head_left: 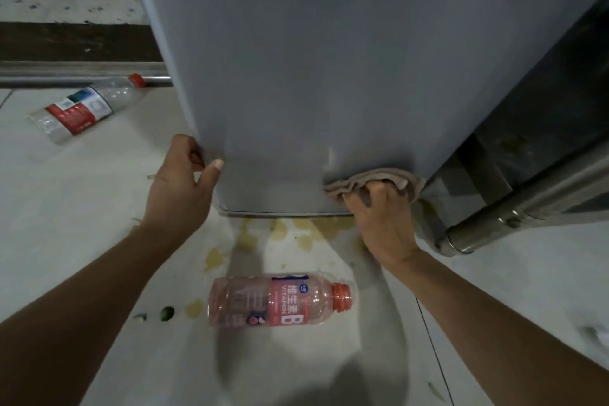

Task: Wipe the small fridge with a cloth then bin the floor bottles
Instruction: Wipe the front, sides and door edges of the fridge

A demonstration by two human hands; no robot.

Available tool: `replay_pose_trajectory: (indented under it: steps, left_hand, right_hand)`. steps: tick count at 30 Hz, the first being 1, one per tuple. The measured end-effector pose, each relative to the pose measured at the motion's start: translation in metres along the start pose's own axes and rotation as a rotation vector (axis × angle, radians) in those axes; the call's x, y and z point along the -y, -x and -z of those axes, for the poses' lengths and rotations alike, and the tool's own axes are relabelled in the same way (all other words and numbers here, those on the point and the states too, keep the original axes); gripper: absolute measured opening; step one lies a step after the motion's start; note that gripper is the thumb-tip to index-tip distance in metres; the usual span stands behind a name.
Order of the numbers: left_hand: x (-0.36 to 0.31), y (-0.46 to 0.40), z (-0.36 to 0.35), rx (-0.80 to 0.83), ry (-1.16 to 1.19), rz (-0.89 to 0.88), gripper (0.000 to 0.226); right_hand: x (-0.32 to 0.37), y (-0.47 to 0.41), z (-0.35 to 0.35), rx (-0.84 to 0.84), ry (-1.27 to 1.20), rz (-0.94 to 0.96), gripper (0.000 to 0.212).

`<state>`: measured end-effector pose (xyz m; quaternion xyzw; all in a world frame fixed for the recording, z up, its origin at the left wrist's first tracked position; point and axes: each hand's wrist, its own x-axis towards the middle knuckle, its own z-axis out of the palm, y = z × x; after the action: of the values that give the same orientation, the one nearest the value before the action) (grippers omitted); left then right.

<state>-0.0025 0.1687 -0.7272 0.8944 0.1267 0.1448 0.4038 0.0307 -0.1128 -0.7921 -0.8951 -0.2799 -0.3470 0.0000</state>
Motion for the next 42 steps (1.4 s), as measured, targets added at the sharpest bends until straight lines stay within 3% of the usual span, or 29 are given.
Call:
replay_pose_trajectory:
  steps: [3,6,8,10,13,15,16,19,21,23,25,30,32,38,42]
  left_hand:
    - [-0.002,0.001,0.003,0.007,-0.015,-0.004,0.018]
    - [0.001,-0.002,0.01,0.056,-0.027,-0.032,0.015]
    - [0.005,-0.005,0.013,0.072,-0.062,-0.048,0.011]
    - [0.009,-0.005,0.014,0.07,-0.067,-0.035,0.011]
    - [0.012,-0.003,0.009,0.069,-0.019,-0.008,0.013]
    - [0.014,-0.003,0.01,0.067,0.014,-0.008,0.007]
    - [0.017,-0.003,0.011,0.076,0.029,-0.01,0.004]
    - [0.026,-0.001,0.017,0.189,0.072,-0.003,0.016]
    - [0.032,0.001,0.019,0.28,0.077,-0.002,0.028]
    - [0.036,0.0,0.02,0.331,0.074,0.004,0.036]
    - [0.039,-0.003,0.022,0.358,0.068,0.016,0.041]
    - [0.043,-0.002,0.021,0.411,0.098,0.031,0.058]
    - [0.043,-0.001,0.024,0.432,0.124,0.025,0.064]
    - [0.056,0.002,0.032,0.387,0.078,0.095,0.064]
    - [0.074,0.005,0.041,0.289,0.042,0.183,0.054]
  right_hand:
    - [-0.008,-0.023,0.02,-0.184,0.005,0.043,0.021]
    - [-0.004,-0.069,0.04,-0.453,-0.068,-0.136,0.017]
    - [0.01,-0.083,0.04,-0.524,-0.136,-0.222,0.021]
    - [0.028,-0.076,0.024,-0.464,-0.121,-0.125,0.025]
    - [0.044,-0.05,0.0,-0.097,0.034,0.321,0.025]
    - [0.048,-0.042,-0.003,0.113,0.122,0.485,0.03]
    - [0.049,-0.042,-0.004,0.142,0.14,0.516,0.032]
    - [0.042,-0.055,0.007,-0.061,0.07,0.458,0.03]
    - [0.038,-0.074,0.019,-0.276,0.012,0.291,0.031]
    - [0.043,-0.086,0.023,-0.386,-0.003,0.155,0.033]
    - [0.059,-0.084,0.013,-0.356,0.007,0.161,0.035]
    - [0.09,-0.068,-0.019,-0.018,0.137,0.554,0.035]
    - [0.097,-0.07,-0.016,0.042,0.152,0.616,0.033]
    - [0.103,-0.122,0.016,-0.347,0.059,0.287,0.03]
    - [0.125,-0.132,0.008,-0.314,0.282,0.344,0.034]
